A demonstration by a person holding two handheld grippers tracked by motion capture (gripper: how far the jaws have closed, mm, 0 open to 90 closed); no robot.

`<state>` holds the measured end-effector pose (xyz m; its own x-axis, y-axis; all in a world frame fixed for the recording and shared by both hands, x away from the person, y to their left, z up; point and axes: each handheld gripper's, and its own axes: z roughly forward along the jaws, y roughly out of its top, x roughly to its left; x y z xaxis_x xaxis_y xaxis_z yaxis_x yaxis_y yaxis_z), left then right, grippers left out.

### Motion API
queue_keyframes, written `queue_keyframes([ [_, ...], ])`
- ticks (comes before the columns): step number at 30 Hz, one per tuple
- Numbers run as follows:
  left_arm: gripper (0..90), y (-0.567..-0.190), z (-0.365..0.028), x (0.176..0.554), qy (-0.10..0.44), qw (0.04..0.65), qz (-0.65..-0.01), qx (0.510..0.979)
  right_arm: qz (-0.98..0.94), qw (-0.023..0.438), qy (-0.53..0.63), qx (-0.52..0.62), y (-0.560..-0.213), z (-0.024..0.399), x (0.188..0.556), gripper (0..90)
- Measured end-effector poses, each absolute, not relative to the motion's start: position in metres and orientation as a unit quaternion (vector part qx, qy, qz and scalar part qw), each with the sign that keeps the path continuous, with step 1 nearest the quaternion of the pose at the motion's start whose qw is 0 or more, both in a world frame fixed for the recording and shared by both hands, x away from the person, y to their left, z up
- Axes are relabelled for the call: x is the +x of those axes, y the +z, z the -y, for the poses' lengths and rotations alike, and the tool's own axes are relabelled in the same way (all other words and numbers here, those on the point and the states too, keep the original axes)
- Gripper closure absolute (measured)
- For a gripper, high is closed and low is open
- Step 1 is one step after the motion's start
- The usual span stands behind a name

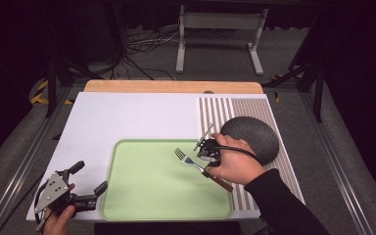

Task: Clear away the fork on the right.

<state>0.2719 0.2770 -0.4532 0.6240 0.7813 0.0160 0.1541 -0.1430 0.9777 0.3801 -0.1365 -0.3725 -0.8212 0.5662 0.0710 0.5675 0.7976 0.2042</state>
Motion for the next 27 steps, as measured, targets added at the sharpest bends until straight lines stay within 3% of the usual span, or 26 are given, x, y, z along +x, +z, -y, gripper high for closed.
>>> queue_keyframes([
  [27, 0.8, -0.453, -0.277, 0.272, 0.278, 0.565, -0.332, 0.703, 0.905, 0.023, -0.103, -0.413, -0.390, 0.131, 0.383, 78.0],
])
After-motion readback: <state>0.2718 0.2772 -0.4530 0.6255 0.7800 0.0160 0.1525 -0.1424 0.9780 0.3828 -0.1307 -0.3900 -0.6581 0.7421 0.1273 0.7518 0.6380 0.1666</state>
